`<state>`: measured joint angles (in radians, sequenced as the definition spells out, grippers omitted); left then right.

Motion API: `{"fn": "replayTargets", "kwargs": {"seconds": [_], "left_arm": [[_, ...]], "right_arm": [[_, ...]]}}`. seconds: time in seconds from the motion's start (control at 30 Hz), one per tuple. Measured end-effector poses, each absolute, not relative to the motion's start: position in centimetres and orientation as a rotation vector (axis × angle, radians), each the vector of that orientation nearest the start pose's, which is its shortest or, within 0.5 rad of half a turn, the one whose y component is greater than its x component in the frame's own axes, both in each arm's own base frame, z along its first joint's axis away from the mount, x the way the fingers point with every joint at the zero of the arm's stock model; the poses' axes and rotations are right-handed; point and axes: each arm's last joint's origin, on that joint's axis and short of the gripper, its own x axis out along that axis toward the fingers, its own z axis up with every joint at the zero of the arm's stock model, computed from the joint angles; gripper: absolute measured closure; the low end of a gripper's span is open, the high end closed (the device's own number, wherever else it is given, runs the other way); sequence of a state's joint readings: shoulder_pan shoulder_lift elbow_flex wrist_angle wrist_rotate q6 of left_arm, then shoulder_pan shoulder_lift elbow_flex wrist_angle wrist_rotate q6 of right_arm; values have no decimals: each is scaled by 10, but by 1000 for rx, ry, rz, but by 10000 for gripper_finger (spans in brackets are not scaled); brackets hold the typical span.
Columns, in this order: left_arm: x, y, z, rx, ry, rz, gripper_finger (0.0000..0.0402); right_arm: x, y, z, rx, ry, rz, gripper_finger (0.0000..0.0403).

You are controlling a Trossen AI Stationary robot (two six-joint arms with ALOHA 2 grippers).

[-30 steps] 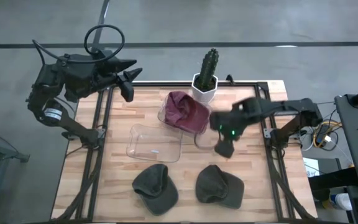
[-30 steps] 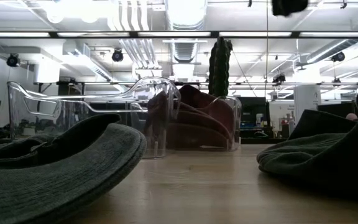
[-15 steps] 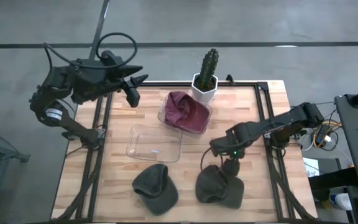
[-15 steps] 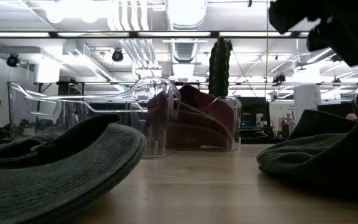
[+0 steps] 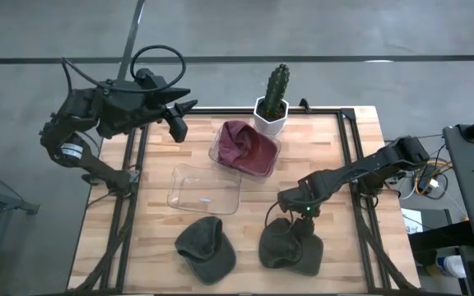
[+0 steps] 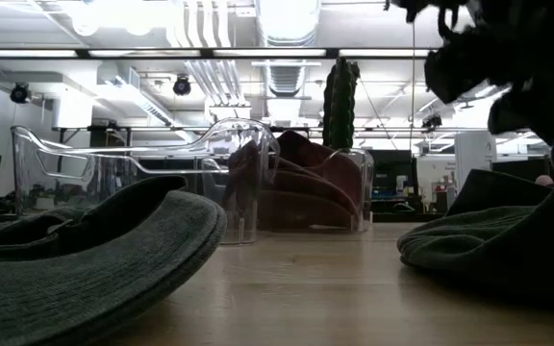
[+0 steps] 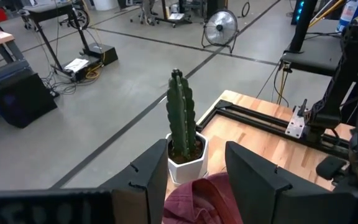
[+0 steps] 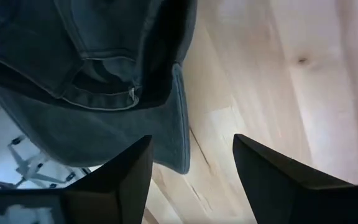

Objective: Pick & Place hat
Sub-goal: Put the right black cap into the bottom transparent bin

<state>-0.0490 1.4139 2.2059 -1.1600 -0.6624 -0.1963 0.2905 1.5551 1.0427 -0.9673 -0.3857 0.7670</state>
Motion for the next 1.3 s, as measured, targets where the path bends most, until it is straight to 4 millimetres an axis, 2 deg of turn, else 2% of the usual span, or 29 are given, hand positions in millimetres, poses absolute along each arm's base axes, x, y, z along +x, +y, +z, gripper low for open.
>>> {"fn": "replayTargets", "kwargs": {"seconds": [0.33,0.7,0.83,1.03,1.2,1.3], "left_arm": [[193,8,548,-70,285,639,248],[194,8,550,-77,267,641,248],[194,8,551,-80,259,641,248],[194,8,550,-80,259,641,248],[194,8,550,-69,263,640,248],[194,8,550,-62,266,639,248]], "right_arm": [[249,88,173,797,1597,5,188],[241,87,154,829,1599,21,199],[242,88,154,846,1589,40,243],[242,88,155,860,1591,44,376],[242,88,155,878,1598,36,389],[245,90,163,905,1593,47,390]]}}
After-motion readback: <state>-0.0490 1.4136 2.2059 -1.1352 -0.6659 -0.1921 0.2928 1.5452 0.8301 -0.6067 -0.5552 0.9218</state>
